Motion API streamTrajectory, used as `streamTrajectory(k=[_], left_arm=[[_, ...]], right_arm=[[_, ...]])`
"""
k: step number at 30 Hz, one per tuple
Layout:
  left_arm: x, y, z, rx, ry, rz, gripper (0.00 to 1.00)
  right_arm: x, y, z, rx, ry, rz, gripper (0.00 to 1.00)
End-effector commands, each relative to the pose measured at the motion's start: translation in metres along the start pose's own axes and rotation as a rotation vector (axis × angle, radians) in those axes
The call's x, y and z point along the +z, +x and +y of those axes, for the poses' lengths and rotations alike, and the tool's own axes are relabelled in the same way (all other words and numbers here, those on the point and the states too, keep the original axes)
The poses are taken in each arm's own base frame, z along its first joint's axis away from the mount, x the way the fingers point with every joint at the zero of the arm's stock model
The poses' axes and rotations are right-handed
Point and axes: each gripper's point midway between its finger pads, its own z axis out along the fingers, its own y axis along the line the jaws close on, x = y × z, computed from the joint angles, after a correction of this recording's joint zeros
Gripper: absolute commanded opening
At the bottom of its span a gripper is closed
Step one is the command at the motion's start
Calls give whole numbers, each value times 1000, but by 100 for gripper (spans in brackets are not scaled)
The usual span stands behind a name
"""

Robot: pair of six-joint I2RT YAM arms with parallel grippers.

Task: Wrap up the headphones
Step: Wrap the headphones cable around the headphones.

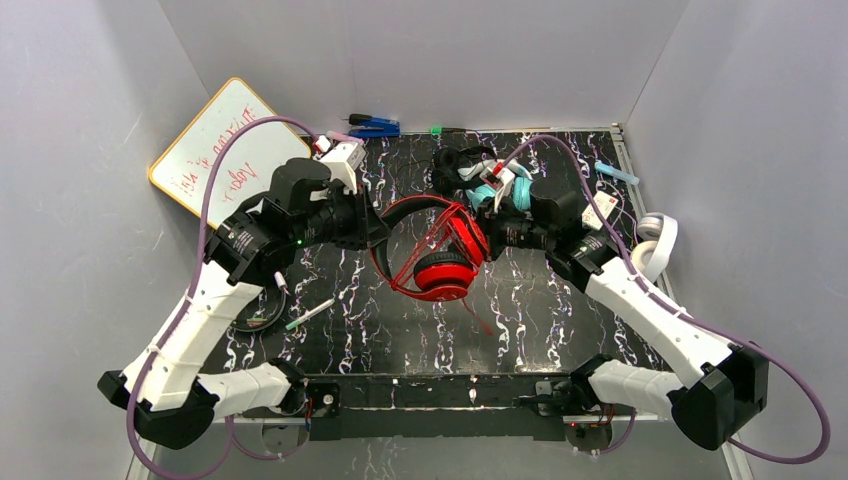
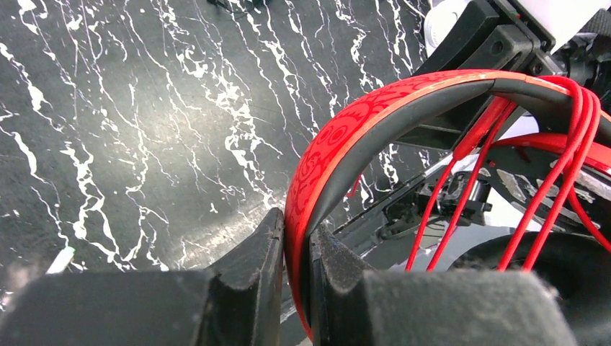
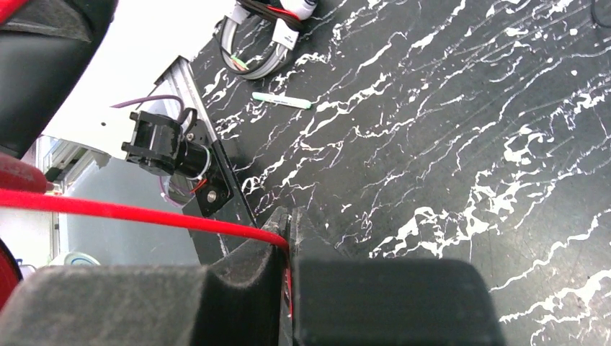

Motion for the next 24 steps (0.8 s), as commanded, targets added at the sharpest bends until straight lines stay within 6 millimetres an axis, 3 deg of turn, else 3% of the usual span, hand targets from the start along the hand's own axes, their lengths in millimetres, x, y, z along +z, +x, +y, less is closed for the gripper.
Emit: streamTrajectory(k=[1, 15, 24], left_arm=[[-21, -29, -36, -104, 126, -93, 0], [-39, -56, -43, -194, 120, -185, 0], [-37, -58, -43, -217, 104, -180, 0]], right_arm=[[0, -5, 9, -3, -61, -52, 9], [19, 29, -7, 18, -122, -32, 17], [36, 22, -21, -31, -115, -80, 19]])
